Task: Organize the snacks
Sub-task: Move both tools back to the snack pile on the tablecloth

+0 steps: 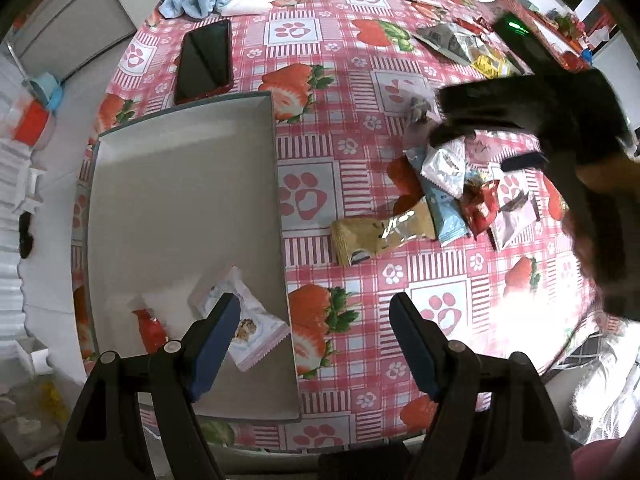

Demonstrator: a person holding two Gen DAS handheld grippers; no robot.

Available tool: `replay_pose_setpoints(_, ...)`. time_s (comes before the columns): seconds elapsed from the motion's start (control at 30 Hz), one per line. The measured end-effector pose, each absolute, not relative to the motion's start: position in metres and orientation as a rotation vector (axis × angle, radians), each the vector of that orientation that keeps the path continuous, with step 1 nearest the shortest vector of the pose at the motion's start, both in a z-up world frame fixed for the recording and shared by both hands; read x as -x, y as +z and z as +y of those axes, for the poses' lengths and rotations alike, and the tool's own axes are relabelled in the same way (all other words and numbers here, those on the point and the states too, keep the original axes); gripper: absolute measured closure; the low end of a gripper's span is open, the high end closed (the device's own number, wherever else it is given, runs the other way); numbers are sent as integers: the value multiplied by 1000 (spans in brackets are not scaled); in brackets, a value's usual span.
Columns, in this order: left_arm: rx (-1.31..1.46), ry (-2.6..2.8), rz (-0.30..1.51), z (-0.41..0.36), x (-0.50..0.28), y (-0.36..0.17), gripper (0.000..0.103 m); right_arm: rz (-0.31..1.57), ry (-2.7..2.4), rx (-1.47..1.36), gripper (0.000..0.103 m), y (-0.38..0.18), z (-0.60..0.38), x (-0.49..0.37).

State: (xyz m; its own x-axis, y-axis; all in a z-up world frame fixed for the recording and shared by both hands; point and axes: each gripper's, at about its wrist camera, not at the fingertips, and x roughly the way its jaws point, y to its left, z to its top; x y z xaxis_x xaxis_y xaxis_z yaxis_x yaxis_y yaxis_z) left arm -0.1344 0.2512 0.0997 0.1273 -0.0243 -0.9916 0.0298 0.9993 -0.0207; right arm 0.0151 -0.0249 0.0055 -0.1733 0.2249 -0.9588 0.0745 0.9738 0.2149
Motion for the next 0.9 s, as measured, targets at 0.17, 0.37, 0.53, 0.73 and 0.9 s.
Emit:
replay_pose_setpoints(0.17, -34, -51, 1462, 249, 136, 96, 23, 1768, 96, -158, 0, -13, -23, -12)
replay_pose_setpoints(0.37, -64, -85, 1458, 235, 121, 92, 23, 1809, -18, -157, 0, -23, -81, 21)
replay_pose_setpoints(0.53, -194, -152, 1437, 211, 104, 82, 23, 1836, -97, -192, 0, -26, -127, 46)
replay_pose_setpoints(0.73, -362, -257, 1408, 179, 83, 56, 22, 1800, -100, -254, 0, -12, -152, 74)
replay_pose_setpoints(0.9, -483, -357, 1416, 158, 78, 32, 22, 1785, -83, -301, 0, -5, -188, 101)
